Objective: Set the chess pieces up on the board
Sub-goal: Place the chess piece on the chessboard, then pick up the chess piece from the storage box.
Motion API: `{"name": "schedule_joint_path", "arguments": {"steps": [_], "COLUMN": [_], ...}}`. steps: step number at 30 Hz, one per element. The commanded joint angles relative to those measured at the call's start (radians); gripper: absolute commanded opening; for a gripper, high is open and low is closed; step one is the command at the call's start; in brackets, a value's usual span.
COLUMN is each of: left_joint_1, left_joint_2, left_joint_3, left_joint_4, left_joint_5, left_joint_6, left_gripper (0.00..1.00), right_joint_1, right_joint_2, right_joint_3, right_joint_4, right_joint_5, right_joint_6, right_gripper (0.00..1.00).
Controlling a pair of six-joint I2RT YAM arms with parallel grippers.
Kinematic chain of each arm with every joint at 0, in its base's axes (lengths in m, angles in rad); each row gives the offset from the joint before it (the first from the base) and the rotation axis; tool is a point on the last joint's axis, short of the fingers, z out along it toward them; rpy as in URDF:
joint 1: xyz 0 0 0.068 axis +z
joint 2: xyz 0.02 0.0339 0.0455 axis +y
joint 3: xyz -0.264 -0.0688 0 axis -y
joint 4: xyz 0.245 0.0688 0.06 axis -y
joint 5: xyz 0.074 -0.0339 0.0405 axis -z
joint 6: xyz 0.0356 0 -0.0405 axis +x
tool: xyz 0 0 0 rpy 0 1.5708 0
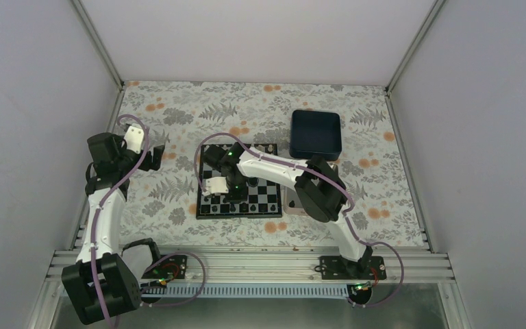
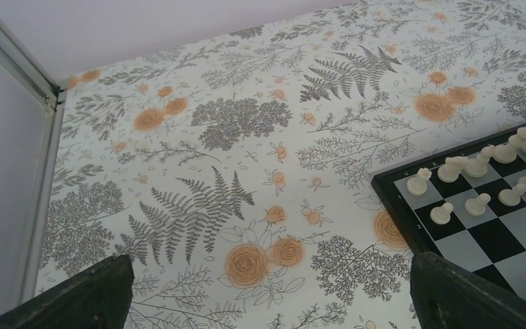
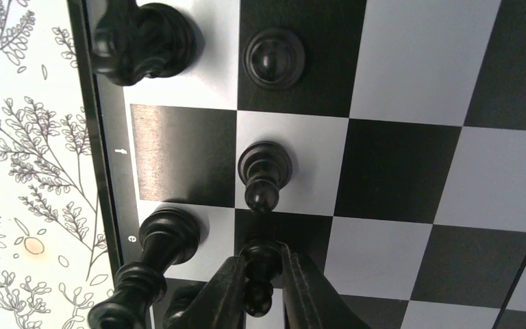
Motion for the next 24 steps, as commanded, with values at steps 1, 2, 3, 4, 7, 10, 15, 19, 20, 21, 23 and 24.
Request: {"name": "schedule_joint_path", "arguments": {"steps": [1, 2, 3, 4, 7, 10, 15, 19, 20, 21, 23, 24], "left_joint_1": [0.007, 0.008, 0.008, 0.008, 0.008, 0.010, 0.010, 0.009, 0.009, 0.010, 0.010, 0.010], "left_joint_2": [-0.018, -0.018, -0.018, -0.019, -0.020, -0.023, -0.020, -0.020, -0.020, -0.020, -0.017, -0.016], "left_joint_3": [-0.004, -0.004, -0.004, -0.004, -0.002, -0.002, -0.002, 0.000, -0.001, -0.002, -0.003, -0.003], "left_joint_4": [0.006, 0.007, 0.006, 0.006, 0.005, 0.005, 0.005, 0.003, 0.003, 0.004, 0.007, 0.007], "left_joint_5": [0.022, 0.024, 0.023, 0.023, 0.025, 0.026, 0.029, 0.028, 0.028, 0.027, 0.028, 0.028], "left_joint_6": [0.003, 0.004, 0.004, 0.004, 0.004, 0.004, 0.004, 0.004, 0.004, 0.004, 0.004, 0.004], "left_gripper": [1.00, 1.00, 1.00, 1.00, 1.00, 1.00, 1.00, 1.00, 1.00, 1.00, 1.00, 1.00], "right_joint_1": [0.002, 0.000, -0.003, -0.006, -0.022, -0.046, -0.135, -0.238, -0.267, -0.299, -0.365, -0.397], "right_joint_2": [0.000, -0.006, -0.016, -0.029, -0.076, -0.152, -0.291, -0.416, -0.448, -0.487, -0.571, -0.607], "right_joint_3": [-0.009, -0.007, -0.005, -0.004, -0.002, -0.010, -0.050, -0.137, -0.170, -0.208, -0.293, -0.341], "right_joint_4": [0.014, 0.013, 0.014, 0.013, -0.004, -0.023, -0.030, -0.034, -0.033, -0.031, -0.009, 0.002], "right_joint_5": [0.027, 0.031, 0.038, 0.042, 0.049, 0.055, 0.090, 0.087, 0.084, 0.078, 0.067, 0.063], "right_joint_6": [0.000, 0.002, 0.003, 0.006, 0.009, 0.014, 0.027, 0.036, 0.038, 0.038, 0.036, 0.035], "right_gripper": [0.19, 0.22, 0.26, 0.28, 0.33, 0.36, 0.40, 0.43, 0.44, 0.45, 0.45, 0.46]}}
